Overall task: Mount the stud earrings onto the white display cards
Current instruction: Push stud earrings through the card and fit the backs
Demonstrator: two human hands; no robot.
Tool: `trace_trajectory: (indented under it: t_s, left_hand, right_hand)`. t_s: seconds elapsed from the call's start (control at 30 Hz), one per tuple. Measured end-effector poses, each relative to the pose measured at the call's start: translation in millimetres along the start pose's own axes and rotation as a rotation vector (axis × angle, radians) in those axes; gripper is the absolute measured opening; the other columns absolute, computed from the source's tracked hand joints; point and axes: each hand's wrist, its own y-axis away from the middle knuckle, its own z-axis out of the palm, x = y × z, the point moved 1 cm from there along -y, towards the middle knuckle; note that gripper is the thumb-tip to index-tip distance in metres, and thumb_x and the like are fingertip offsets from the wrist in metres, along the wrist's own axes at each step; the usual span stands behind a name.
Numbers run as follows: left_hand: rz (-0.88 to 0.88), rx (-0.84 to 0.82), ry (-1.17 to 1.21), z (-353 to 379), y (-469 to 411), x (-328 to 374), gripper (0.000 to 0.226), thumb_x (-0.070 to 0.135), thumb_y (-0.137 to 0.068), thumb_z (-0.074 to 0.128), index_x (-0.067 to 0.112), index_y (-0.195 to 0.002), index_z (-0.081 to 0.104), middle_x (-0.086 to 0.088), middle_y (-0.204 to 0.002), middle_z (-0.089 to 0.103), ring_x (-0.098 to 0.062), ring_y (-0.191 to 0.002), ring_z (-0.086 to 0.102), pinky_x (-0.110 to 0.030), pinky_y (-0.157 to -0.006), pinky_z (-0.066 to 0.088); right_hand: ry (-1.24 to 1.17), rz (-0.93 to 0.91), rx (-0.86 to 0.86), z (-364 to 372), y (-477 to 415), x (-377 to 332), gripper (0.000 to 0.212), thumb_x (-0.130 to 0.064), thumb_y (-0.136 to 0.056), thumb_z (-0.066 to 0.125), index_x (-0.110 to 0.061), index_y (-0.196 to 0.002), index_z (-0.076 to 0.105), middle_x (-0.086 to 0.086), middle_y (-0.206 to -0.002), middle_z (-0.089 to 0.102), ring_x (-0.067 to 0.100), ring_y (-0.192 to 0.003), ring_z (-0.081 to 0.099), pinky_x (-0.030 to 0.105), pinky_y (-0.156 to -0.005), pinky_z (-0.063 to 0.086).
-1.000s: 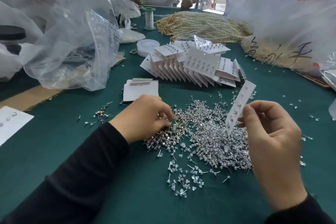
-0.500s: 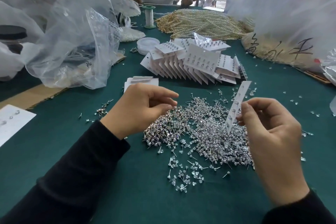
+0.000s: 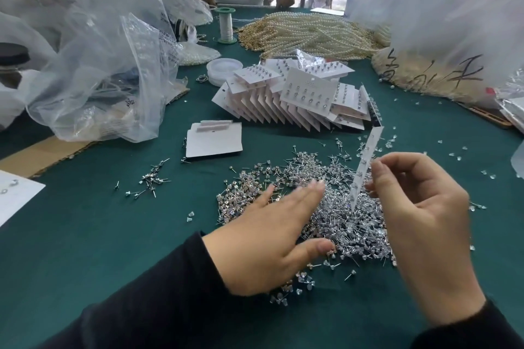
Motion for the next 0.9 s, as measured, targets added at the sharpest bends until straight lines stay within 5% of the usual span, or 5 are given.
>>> trace_trajectory:
  t_s: [0.07, 0.37, 0.53, 0.63, 0.9]
  left_hand:
    - [0.052, 0.012, 0.122, -15, 4, -3, 0.064, 0.043, -0.094, 0.03, 0.032, -0.143, -0.01, 0.037, -0.134, -0.018, 0.038, -0.105, -0.023, 0.001, -0.095, -0.021]
    - [-0.061, -0.206, -0.075, -10, 7, -15, 0.066, 0.07, -0.069, 0.004, 0.059, -0.133, -0.004, 0.026, -0.148, -0.016, -0.006, -0.135, -0.026, -0.041, -0.107, -0.026]
    - [-0.037, 0.134, 0.153, -40, 13, -32, 0.047, 0.036, -0.094, 0.04, 0.039, -0.139, 0.027, 0.023, -0.148, 0.017, 0.011, -0.134, 0.015, -0.005, -0.106, 0.005]
    - [-0.139, 0.14, -0.044, -40, 14, -43, 0.045, 0.035, -0.092, 0.045, 0.028, -0.136, 0.04, 0.012, -0.15, 0.025, -0.002, -0.135, 0.025, -0.01, -0.103, 0.013]
    - [-0.267, 0.5, -0.109, -45, 9, -57, 0.012, 0.014, -0.08, 0.066, 0.017, -0.09, 0.072, 0.003, -0.08, 0.061, -0.01, -0.073, 0.053, -0.017, -0.07, 0.034]
  right_hand:
    - [0.007, -0.005, -0.001, -1, 0, -1, 0.018, -0.01, -0.085, 0.062, -0.025, -0.076, 0.061, 0.002, -0.073, 0.064, 0.013, -0.06, 0.059, 0.015, -0.054, 0.048]
    - [0.009, -0.002, -0.008, -2, 1, 1, 0.018, -0.01, -0.085, 0.063, -0.026, -0.075, 0.062, 0.003, -0.074, 0.064, 0.012, -0.059, 0.057, 0.017, -0.052, 0.048]
    - [0.01, 0.006, -0.006, -2, 1, 0, 0.016, -0.01, -0.084, 0.063, -0.024, -0.076, 0.062, 0.006, -0.072, 0.063, 0.025, -0.061, 0.058, 0.019, -0.052, 0.047]
    - [0.015, 0.015, -0.02, -2, 2, 0, 0.013, -0.011, -0.084, 0.063, -0.022, -0.077, 0.063, 0.005, -0.071, 0.064, 0.025, -0.063, 0.058, 0.019, -0.053, 0.048]
    - [0.019, 0.022, -0.012, -2, 2, -1, 0.011, -0.011, -0.084, 0.063, -0.019, -0.077, 0.063, 0.004, -0.066, 0.063, 0.019, -0.061, 0.058, 0.017, -0.054, 0.047]
